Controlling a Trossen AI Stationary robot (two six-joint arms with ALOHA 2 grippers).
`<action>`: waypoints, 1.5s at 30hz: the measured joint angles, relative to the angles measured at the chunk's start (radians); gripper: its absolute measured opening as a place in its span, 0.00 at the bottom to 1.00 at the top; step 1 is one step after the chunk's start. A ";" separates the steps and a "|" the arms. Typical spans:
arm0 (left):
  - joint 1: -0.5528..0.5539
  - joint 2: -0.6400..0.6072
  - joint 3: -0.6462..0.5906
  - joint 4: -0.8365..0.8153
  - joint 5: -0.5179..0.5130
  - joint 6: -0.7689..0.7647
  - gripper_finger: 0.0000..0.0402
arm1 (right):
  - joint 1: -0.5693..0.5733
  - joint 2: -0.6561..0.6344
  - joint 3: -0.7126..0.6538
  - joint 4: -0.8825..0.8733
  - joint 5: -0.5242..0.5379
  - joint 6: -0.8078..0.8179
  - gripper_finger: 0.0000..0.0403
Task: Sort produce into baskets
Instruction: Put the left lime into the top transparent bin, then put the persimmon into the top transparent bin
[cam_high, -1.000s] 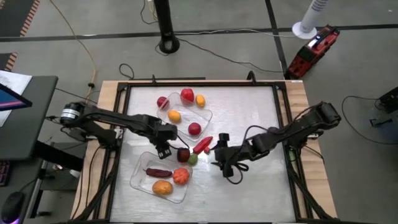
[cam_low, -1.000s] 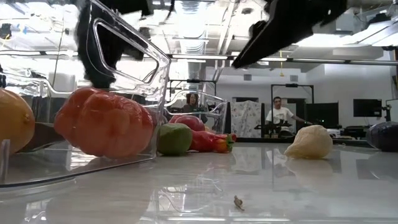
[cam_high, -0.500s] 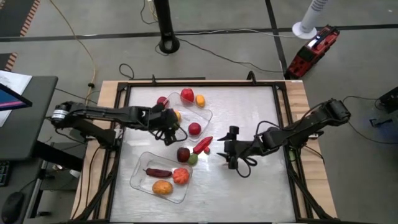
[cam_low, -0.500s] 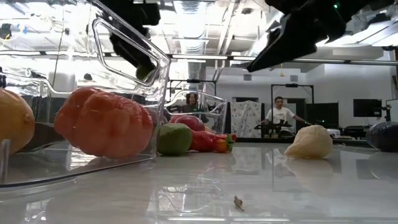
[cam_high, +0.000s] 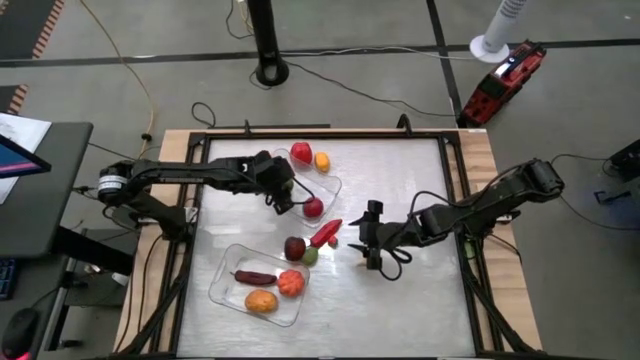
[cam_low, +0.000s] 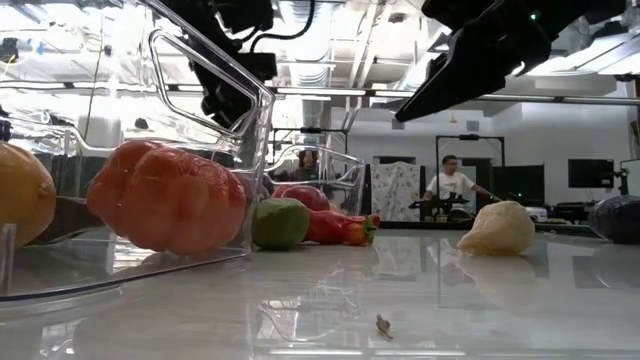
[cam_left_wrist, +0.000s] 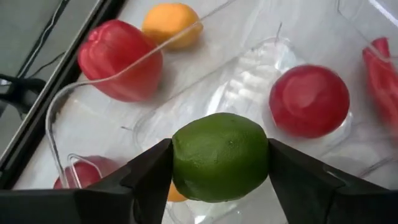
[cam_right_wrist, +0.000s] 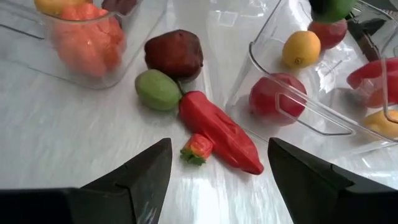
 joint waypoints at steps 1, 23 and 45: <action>0.003 0.000 0.000 0.002 -0.001 0.008 0.62 | 0.000 0.000 0.000 0.004 -0.005 0.000 0.72; -0.224 -0.314 -0.194 0.108 -0.061 -0.044 0.74 | -0.049 0.134 0.001 0.068 -0.091 -0.080 0.72; -0.488 -0.443 -0.203 0.306 -0.251 -0.125 0.73 | -0.133 0.441 0.021 0.331 -0.210 -0.125 0.64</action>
